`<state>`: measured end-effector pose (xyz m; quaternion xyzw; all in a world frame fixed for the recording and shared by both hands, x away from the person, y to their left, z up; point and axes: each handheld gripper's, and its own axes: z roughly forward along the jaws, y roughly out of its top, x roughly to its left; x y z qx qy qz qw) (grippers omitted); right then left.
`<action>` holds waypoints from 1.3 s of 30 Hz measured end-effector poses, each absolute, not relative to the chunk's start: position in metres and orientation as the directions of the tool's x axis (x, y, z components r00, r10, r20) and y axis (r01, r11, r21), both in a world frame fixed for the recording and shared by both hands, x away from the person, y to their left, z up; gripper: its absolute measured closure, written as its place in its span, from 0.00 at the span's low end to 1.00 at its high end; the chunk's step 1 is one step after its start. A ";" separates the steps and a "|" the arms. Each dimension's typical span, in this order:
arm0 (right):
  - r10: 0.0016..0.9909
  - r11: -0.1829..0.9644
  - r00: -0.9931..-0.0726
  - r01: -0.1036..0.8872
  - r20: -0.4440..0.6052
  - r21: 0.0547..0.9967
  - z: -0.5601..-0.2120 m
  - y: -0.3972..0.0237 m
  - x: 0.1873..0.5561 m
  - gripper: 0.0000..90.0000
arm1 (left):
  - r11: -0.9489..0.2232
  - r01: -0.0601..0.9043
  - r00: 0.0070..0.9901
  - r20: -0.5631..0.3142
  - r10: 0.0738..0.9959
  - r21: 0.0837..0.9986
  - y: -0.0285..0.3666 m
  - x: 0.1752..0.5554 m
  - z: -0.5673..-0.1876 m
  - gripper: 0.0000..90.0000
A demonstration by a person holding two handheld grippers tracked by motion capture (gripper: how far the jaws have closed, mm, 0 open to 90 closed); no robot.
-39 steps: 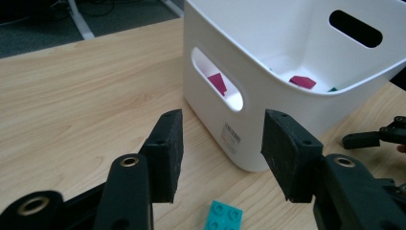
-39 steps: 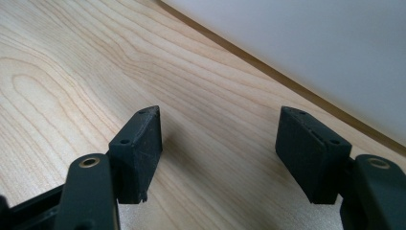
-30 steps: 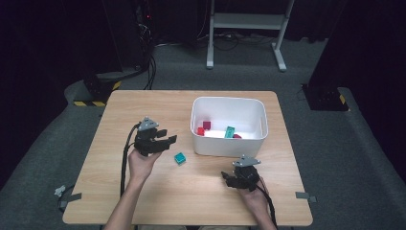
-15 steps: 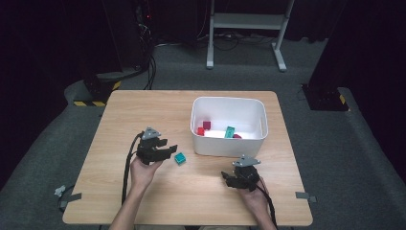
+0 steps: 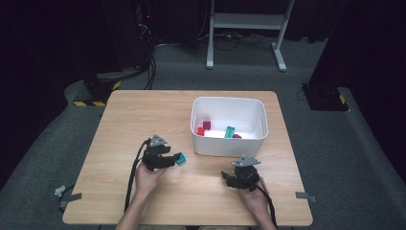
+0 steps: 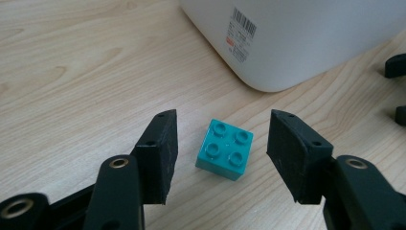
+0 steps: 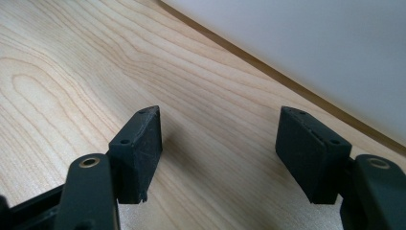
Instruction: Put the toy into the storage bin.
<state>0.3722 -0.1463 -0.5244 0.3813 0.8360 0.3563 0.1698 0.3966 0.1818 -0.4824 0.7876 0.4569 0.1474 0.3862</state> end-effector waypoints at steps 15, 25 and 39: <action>0.758 0.455 -0.652 0.517 -0.012 0.725 -0.524 -0.146 0.372 0.37 | -0.320 0.620 0.545 -0.099 0.833 0.717 0.169 0.401 -0.504 0.49; 0.758 0.455 -0.652 0.517 -0.011 0.725 -0.524 -0.146 0.372 0.37 | -0.322 0.624 0.542 -0.098 0.835 0.712 0.165 0.403 -0.515 0.52; 0.758 0.455 -0.652 0.516 -0.012 0.725 -0.524 -0.146 0.372 0.37 | -0.341 0.619 0.539 -0.067 0.840 0.708 0.162 0.402 -0.517 0.61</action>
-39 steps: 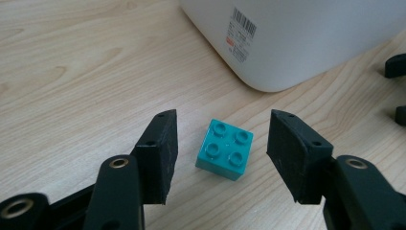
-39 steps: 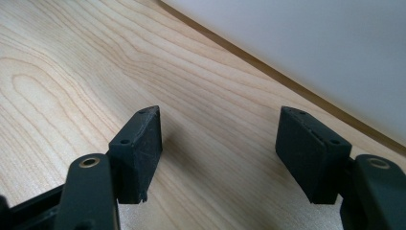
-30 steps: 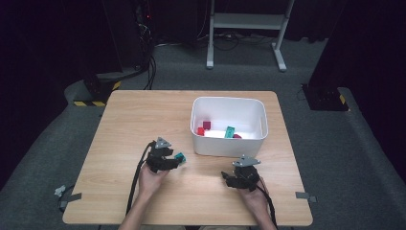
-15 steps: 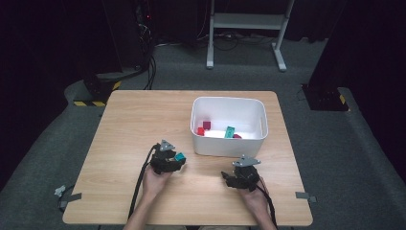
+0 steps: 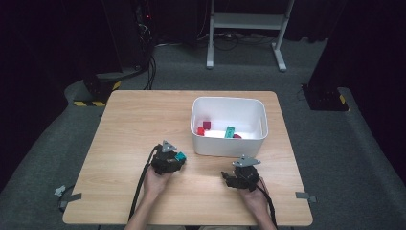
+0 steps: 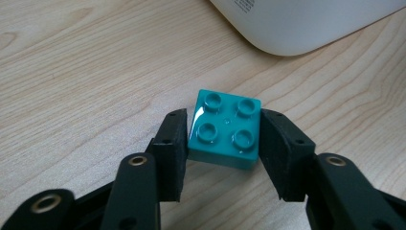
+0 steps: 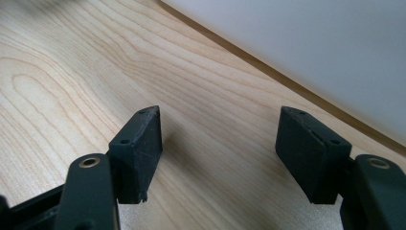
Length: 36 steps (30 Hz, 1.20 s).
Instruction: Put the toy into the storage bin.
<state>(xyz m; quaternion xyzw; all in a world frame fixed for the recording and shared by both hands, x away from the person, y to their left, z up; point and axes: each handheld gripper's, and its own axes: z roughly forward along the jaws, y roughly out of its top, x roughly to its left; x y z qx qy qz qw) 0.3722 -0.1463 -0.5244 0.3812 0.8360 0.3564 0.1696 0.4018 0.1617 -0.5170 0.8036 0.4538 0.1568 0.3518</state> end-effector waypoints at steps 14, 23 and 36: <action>0.758 0.455 -0.652 0.517 -0.012 0.725 -0.524 -0.146 0.372 0.37 | -0.348 0.615 0.544 -0.060 0.837 0.708 0.162 0.402 -0.516 0.65; 0.758 0.456 -0.652 0.516 -0.012 0.725 -0.524 -0.146 0.372 0.37 | -0.330 0.615 0.546 -0.084 0.834 0.716 0.166 0.400 -0.511 0.65; 0.759 0.455 -0.651 0.517 -0.012 0.725 -0.524 -0.146 0.372 0.37 | -0.304 0.612 0.539 -0.104 0.836 0.730 0.179 0.395 -0.498 0.65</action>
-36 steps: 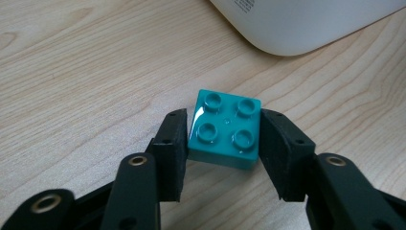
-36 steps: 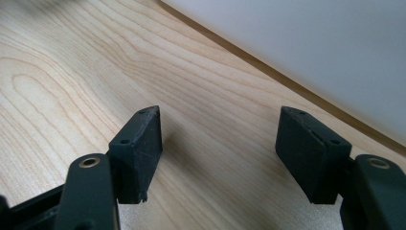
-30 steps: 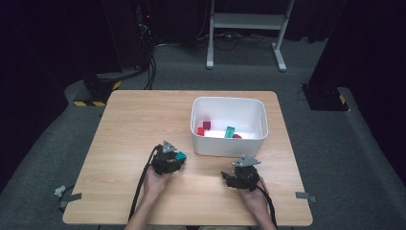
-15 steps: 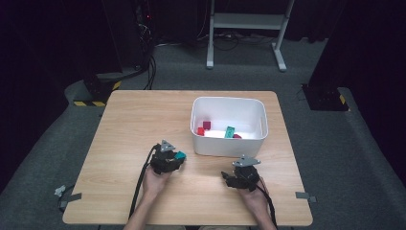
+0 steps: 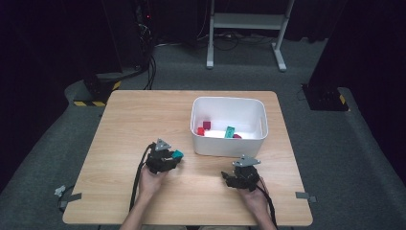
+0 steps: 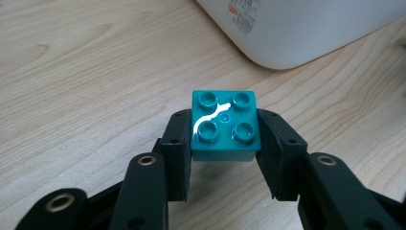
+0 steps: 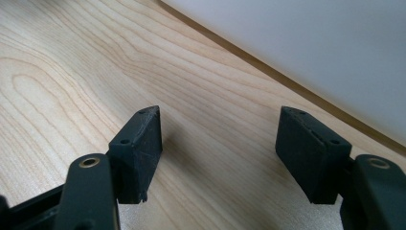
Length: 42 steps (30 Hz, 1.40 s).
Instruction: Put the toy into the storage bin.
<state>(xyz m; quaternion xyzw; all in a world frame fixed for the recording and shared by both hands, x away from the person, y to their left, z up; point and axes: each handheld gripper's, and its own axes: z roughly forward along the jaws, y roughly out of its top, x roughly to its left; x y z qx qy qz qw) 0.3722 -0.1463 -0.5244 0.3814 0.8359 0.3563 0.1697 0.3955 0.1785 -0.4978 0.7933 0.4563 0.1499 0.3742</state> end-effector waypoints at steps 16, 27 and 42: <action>0.758 0.456 -0.652 0.516 -0.012 0.725 -0.524 -0.146 0.372 0.37 | -0.267 0.602 0.550 -0.148 0.822 0.753 0.193 0.394 -0.463 0.65; 0.759 0.455 -0.651 0.517 -0.012 0.725 -0.524 -0.146 0.372 0.37 | -0.259 0.589 0.560 -0.157 0.813 0.765 0.197 0.399 -0.443 0.65; 0.759 0.456 -0.652 0.516 -0.013 0.725 -0.524 -0.146 0.372 0.37 | -0.252 0.565 0.583 -0.164 0.796 0.785 0.195 0.409 -0.412 0.65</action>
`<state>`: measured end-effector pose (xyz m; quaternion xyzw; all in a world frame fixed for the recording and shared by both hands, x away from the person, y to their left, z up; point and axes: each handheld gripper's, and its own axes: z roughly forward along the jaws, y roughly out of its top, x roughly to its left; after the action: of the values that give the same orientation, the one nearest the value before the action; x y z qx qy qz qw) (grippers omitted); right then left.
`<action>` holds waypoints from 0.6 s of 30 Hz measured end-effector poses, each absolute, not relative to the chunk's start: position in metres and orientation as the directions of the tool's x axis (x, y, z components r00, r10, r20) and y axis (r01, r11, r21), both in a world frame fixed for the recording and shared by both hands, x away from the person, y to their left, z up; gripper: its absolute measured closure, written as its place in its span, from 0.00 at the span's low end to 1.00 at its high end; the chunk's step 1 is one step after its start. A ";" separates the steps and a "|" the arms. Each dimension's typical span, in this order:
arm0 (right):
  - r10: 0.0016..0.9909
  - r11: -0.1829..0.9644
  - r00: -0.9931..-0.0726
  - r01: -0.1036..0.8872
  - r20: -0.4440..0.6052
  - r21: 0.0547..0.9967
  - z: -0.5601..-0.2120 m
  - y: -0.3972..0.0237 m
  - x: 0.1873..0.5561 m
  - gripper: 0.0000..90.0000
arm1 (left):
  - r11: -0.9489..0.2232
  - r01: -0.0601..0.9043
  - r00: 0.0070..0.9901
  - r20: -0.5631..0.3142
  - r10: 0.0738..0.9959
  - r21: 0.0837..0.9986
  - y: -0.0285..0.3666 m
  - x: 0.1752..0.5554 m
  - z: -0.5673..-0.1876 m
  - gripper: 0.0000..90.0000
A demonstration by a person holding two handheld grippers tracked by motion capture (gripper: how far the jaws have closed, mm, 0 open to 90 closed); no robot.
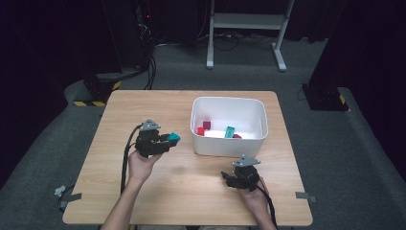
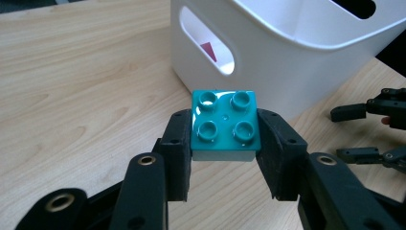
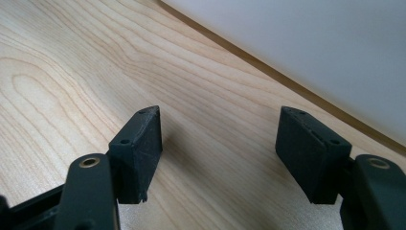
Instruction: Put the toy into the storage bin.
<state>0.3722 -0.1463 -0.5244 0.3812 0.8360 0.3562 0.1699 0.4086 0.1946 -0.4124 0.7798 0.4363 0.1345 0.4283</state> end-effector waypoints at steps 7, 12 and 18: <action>0.759 0.455 -0.651 0.518 -0.011 0.724 -0.524 -0.146 0.372 0.37 | -0.252 0.555 0.596 -0.167 0.785 0.793 0.191 0.413 -0.397 0.65; 0.759 0.455 -0.651 0.519 -0.011 0.724 -0.524 -0.146 0.372 0.37 | -0.251 0.546 0.606 -0.170 0.777 0.799 0.188 0.417 -0.387 0.65; 0.759 0.455 -0.651 0.519 -0.011 0.724 -0.524 -0.146 0.372 0.37 | -0.257 0.535 0.618 -0.166 0.769 0.805 0.182 0.422 -0.373 0.65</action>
<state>0.3721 -0.1463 -0.5243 0.3821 0.8360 0.3557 0.1691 0.4224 0.1821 -0.3735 0.7817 0.4169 0.1313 0.4448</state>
